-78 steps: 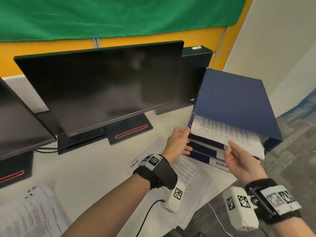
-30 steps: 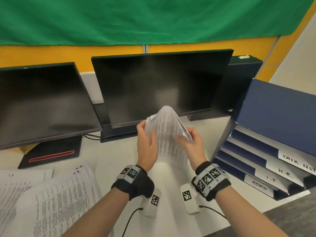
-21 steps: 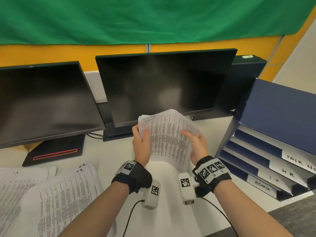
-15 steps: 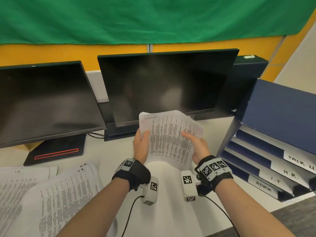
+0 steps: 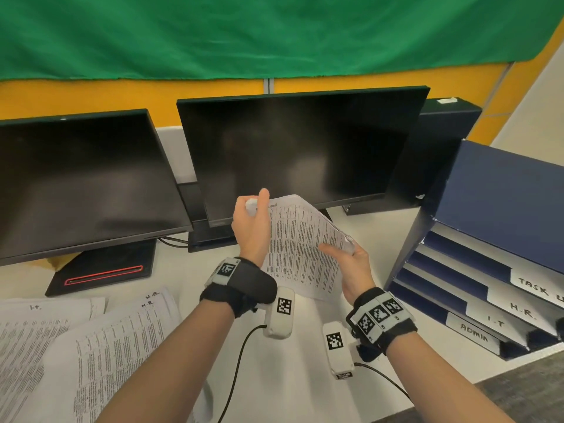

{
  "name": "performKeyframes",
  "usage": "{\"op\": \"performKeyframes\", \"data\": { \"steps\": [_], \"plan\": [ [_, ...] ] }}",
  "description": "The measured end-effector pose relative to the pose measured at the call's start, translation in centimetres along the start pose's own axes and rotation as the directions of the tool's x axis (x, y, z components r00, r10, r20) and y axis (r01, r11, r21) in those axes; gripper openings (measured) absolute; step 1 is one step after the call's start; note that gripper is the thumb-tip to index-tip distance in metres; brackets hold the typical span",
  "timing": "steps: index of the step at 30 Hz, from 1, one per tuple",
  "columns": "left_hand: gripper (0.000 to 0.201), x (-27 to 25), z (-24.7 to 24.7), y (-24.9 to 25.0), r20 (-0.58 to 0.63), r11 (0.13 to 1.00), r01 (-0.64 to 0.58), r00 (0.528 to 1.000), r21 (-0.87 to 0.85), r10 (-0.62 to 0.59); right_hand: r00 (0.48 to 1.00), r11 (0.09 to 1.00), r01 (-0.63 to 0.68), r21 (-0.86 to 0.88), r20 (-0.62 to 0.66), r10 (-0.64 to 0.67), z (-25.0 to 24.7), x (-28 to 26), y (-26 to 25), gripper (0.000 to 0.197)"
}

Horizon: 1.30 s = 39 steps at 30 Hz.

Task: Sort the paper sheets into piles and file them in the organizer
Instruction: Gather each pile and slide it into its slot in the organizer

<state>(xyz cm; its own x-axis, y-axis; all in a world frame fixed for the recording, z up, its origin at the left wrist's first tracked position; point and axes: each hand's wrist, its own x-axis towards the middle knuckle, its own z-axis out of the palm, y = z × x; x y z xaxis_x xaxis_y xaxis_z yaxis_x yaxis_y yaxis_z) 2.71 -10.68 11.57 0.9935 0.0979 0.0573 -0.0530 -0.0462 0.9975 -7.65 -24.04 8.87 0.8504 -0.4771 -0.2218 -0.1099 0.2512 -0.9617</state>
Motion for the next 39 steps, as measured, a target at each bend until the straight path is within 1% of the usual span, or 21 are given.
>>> {"op": "performKeyframes", "data": {
  "steps": [3, 6, 7, 9, 10, 12, 13, 14, 15, 17, 19, 20, 22, 26, 28, 31, 33, 35, 37, 39],
  "plan": [
    [0.015, 0.6, 0.0, -0.7, -0.012, 1.0, 0.002, 1.0, -0.002, -0.002, 1.0, 1.0, -0.001, 0.001, -0.016, 0.001, 0.1, 0.0, 0.2, 0.017],
    [0.02, 0.6, -0.1, -0.6, -0.022, 0.999, -0.028, 0.999, -0.033, 0.027, 1.0, 0.999, 0.022, 0.031, -0.02, -0.021, 0.2, -0.1, 0.3, 0.021],
    [0.021, 0.4, -0.2, -0.4, -0.015, 0.998, -0.034, 0.999, -0.044, 0.033, 0.999, 0.999, 0.025, 0.036, -0.022, -0.024, 0.2, -0.1, 0.3, 0.022],
    [0.021, 0.1, -0.2, -0.3, 0.037, 0.998, -0.05, 0.998, -0.028, 0.051, 1.0, 0.998, 0.018, 0.055, -0.026, -0.017, 0.1, -0.1, 0.4, 0.022],
    [0.028, 0.0, -0.2, -0.3, 0.075, 0.997, -0.073, 0.995, 0.002, 0.073, 1.0, 0.998, 0.015, 0.067, -0.028, -0.013, 0.1, 0.0, 0.4, 0.021],
    [0.058, -0.3, -0.4, -0.6, 0.154, 0.979, -0.18, 0.974, 0.097, 0.164, 0.999, 0.997, 0.024, 0.072, -0.045, -0.02, 0.0, 0.0, 0.4, 0.02],
    [0.068, -0.6, -0.5, -0.7, 0.187, 0.96, -0.237, 0.96, 0.148, 0.208, 0.998, 0.997, 0.034, 0.068, -0.057, -0.03, 0.0, 0.1, 0.4, 0.021],
    [0.069, -0.7, -0.6, -0.9, 0.196, 0.945, -0.272, 0.952, 0.185, 0.235, 0.997, 0.997, 0.047, 0.063, -0.072, -0.042, 0.0, 0.2, 0.4, 0.022],
    [0.063, -1.0, -0.6, -1.0, 0.182, 0.943, -0.277, 0.953, 0.187, 0.244, 0.995, 0.997, 0.057, 0.051, -0.084, -0.053, 0.1, 0.3, 0.5, 0.023],
    [0.051, -1.4, -0.4, -1.3, 0.121, 0.96, -0.238, 0.968, 0.145, 0.222, 0.993, 0.997, 0.073, 0.019, -0.094, -0.071, 0.3, 0.4, 0.7, 0.021],
    [0.047, -1.7, -0.1, -2.2, 0.081, 0.98, -0.181, 0.981, 0.085, 0.174, 0.989, 0.995, 0.093, -0.047, -0.108, -0.098, 0.5, 0.5, 1.1, 0.012],
    [0.046, -1.7, 0.1, -2.9, 0.08, 0.987, -0.147, 0.987, 0.069, 0.141, 0.987, 0.993, 0.096, -0.075, -0.126, -0.104, 0.5, 0.6, 1.2, 0.006],
    [0.044, -1.9, 0.5, -4.2, 0.106, 0.995, -0.08, 0.992, 0.065, 0.073, 0.984, 0.994, 0.072, -0.084, -0.159, -0.085, 0.4, 0.9, 1.7, 0.009],
    [0.04, -1.8, 0.7, -6.3, 0.185, 0.996, 0.029, 0.982, 0.085, -0.045, 0.981, 0.999, -0.032, -0.025, -0.191, 0.027, -0.3, 1.6, 2.4, 0.021],
    [0.038, -1.6, 0.7, -7.1, 0.207, 0.995, 0.037, 0.977, 0.094, -0.056, 0.976, 0.998, -0.044, -0.041, -0.214, 0.034, -0.9, 1.9, 2.8, 0.022],
    [0.026, -2.0, 1.1, -6.9, 0.219, 0.996, 0.036, 0.974, 0.084, -0.054, 0.971, 0.994, 0.02, -0.103, -0.234, -0.044, -1.9, 1.5, 2.4, 0.024],
    [0.015, -2.9, 1.7, -6.3, 0.222, 0.997, 0.015, 0.975, 0.076, -0.031, 0.964, 0.989, 0.045, -0.143, -0.254, -0.081, -3.0, 0.7, 2.1, 0.026],
    [0.011, -4.1, 2.3, -6.3, 0.24, 0.991, -0.028, 0.971, 0.128, -0.004, 0.952, 0.985, 0.043, -0.168, -0.291, -0.091, -4.6, -0.2, 2.4, 0.027],
    [0.015, -5.6, 3.1, -7.0, 0.296, 0.982, -0.041, 0.955, 0.183, -0.015, 0.939, 0.976, 0.005, -0.219, -0.334, -0.08, -6.5, -1.3, 3.3, 0.029],
    [0.02, -7.4, 3.8, -8.2, 0.402, 0.972, -0.042, 0.914, 0.232, -0.056, 0.938, 0.967, -0.049, -0.249, -0.345, -0.041, -8.8, -2.7, 5.4, 0.03]
  ]
}}
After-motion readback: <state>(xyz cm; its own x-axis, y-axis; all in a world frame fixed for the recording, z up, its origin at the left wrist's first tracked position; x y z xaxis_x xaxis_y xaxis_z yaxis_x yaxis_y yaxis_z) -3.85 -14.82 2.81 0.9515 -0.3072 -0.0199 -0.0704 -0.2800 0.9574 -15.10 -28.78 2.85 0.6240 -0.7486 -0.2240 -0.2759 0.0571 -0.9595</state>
